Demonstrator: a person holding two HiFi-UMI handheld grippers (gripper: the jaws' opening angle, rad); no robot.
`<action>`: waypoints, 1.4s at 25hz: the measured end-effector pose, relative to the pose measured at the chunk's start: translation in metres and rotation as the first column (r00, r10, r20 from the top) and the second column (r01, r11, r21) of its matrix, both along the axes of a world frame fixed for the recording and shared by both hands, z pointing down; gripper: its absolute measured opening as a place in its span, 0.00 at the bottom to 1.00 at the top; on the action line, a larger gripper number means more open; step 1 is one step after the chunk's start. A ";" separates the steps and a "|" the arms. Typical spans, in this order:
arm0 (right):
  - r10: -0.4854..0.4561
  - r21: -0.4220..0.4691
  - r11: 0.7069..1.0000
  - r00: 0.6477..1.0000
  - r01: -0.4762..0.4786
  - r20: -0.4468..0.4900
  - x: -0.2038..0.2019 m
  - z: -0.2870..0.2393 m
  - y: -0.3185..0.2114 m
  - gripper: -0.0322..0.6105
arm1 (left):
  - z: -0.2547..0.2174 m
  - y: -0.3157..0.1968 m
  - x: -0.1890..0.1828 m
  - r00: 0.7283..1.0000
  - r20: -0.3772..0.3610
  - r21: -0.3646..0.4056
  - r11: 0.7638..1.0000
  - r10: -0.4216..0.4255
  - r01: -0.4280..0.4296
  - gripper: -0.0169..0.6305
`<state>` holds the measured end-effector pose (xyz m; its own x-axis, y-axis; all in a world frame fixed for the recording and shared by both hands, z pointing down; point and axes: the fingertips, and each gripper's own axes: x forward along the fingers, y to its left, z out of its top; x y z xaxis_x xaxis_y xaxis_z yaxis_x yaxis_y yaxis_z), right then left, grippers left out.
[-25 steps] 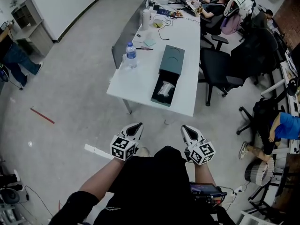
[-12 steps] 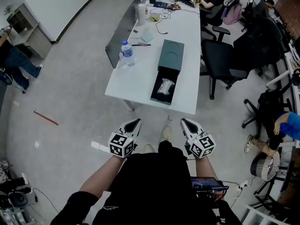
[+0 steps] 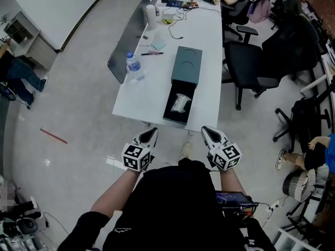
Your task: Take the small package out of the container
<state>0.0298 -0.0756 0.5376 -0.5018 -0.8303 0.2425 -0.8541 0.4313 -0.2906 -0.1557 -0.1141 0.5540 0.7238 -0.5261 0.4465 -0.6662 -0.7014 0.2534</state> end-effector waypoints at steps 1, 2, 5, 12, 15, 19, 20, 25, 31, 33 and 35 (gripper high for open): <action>-0.001 0.000 1.000 1.000 0.001 0.002 0.003 0.000 -0.006 0.09 | 0.001 -0.005 0.004 1.000 0.006 -0.003 1.000 0.002 -0.002 0.05; -0.003 0.000 1.000 1.000 0.003 0.005 0.005 0.001 -0.011 0.09 | 0.002 -0.009 0.008 1.000 0.012 -0.006 1.000 0.004 -0.004 0.05; -0.009 -0.001 1.000 1.000 0.009 0.017 0.013 0.003 -0.026 0.09 | 0.006 -0.021 0.018 0.999 0.038 -0.008 1.000 0.006 -0.005 0.05; -0.033 -0.010 0.999 0.999 0.034 0.033 0.028 0.011 -0.059 0.09 | 0.013 -0.046 0.035 0.997 0.077 -0.017 1.000 -0.009 0.010 0.05; -0.053 -0.015 0.998 0.998 0.054 0.039 0.034 0.015 -0.072 0.09 | 0.016 -0.056 0.047 0.996 0.091 -0.027 1.000 -0.006 0.009 0.05; -0.086 -0.026 0.996 0.995 0.087 0.048 0.043 0.018 -0.084 0.09 | 0.021 -0.061 0.070 0.996 0.087 -0.068 0.998 0.021 -0.015 0.05; -0.094 -0.028 0.995 0.994 0.096 0.051 0.045 0.019 -0.087 0.09 | 0.022 -0.062 0.076 0.996 0.084 -0.079 0.997 0.033 -0.027 0.05; -0.148 -0.037 0.988 0.987 0.151 0.061 0.047 0.025 -0.102 0.09 | 0.028 -0.070 0.098 0.991 0.117 -0.093 0.994 0.060 -0.049 0.05; -0.207 -0.042 0.977 0.975 0.211 0.083 0.043 0.033 -0.114 0.09 | 0.044 -0.085 0.112 0.979 0.200 -0.119 0.993 0.045 -0.021 0.05; -0.224 -0.044 0.972 0.970 0.229 0.089 0.042 0.035 -0.116 0.09 | 0.048 -0.088 0.116 0.972 0.232 -0.128 0.992 0.044 -0.015 0.05; -0.239 -0.047 0.969 0.967 0.243 0.089 0.043 0.038 -0.119 0.09 | 0.053 -0.092 0.119 0.965 0.258 -0.138 0.990 0.045 -0.010 0.05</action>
<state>0.0726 -0.1947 0.5757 -0.7054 -0.6684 0.2358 -0.6993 0.6021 -0.3853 -0.0363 -0.2059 0.6067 0.5868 -0.4302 0.6860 -0.7025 -0.6918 0.1670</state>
